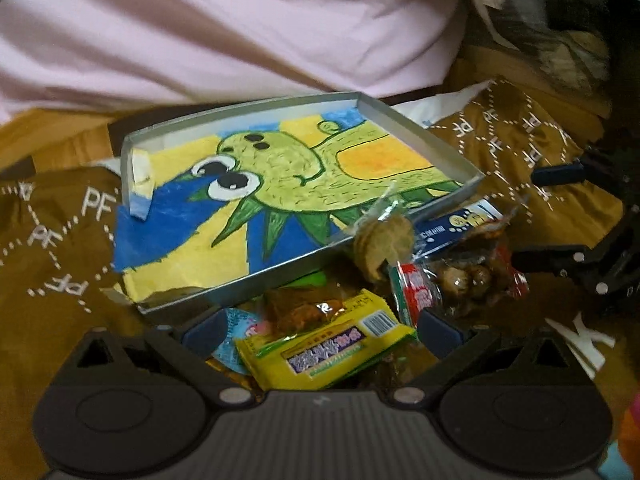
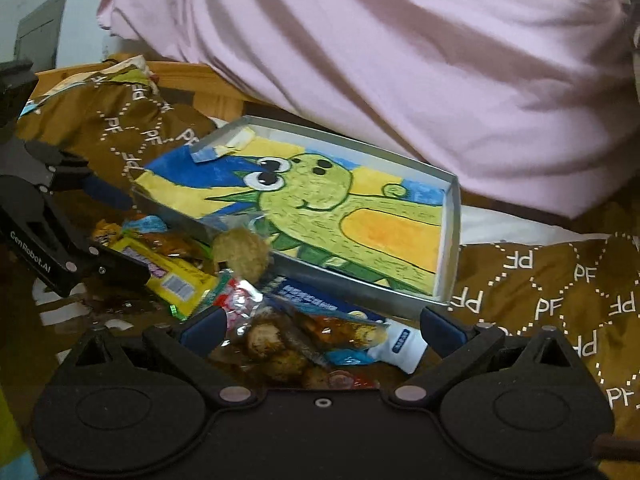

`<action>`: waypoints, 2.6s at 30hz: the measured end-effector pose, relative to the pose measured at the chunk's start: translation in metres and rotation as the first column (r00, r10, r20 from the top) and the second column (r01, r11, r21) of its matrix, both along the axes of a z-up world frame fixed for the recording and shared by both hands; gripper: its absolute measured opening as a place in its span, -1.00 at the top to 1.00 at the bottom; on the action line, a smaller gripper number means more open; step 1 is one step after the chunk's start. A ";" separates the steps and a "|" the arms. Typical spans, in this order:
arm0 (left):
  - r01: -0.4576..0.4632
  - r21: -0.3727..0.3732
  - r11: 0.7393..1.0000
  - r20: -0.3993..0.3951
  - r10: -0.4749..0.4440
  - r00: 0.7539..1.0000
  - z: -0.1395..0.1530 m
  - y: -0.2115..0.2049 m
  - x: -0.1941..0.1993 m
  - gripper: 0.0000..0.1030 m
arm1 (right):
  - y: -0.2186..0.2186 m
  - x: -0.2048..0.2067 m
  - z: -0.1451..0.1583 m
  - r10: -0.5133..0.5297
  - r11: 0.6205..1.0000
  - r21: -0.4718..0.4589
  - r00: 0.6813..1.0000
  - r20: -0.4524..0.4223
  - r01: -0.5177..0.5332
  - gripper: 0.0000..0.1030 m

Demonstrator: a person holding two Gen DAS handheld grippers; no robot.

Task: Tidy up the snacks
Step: 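Move the left tool to the brown green-strip packet while the right tool reaches a small amber packet, then close the left tool on the brown packet while the right tool grasps the amber packet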

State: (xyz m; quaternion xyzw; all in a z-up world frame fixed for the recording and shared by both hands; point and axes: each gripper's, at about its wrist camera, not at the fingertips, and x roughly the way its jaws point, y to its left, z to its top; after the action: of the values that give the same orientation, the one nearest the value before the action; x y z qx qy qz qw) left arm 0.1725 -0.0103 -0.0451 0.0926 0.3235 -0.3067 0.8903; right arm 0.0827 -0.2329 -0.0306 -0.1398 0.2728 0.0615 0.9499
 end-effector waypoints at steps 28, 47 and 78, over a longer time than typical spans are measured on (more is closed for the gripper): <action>-0.136 -0.017 0.991 -0.179 0.131 0.975 -0.008 -0.016 0.037 -0.46 | 0.012 0.033 -0.029 -0.001 0.989 -0.146 0.996 -0.091 -0.013 -0.01; -0.143 -0.012 0.990 -0.176 0.138 0.975 -0.005 -0.028 0.017 -0.21 | 0.032 0.021 -0.030 0.037 0.973 -0.227 0.998 -0.046 -0.046 0.43; -0.197 0.033 0.980 -0.208 0.200 0.957 0.003 -0.029 -0.023 -0.13 | 0.050 -0.016 -0.003 0.066 0.975 -0.218 0.995 0.072 -0.049 0.44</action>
State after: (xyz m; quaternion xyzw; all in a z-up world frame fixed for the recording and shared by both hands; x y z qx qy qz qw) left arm 0.1494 -0.0390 -0.0418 0.0321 0.4255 -0.2221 0.8767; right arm 0.0662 -0.1828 -0.0340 -0.2521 0.2362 0.0533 0.9369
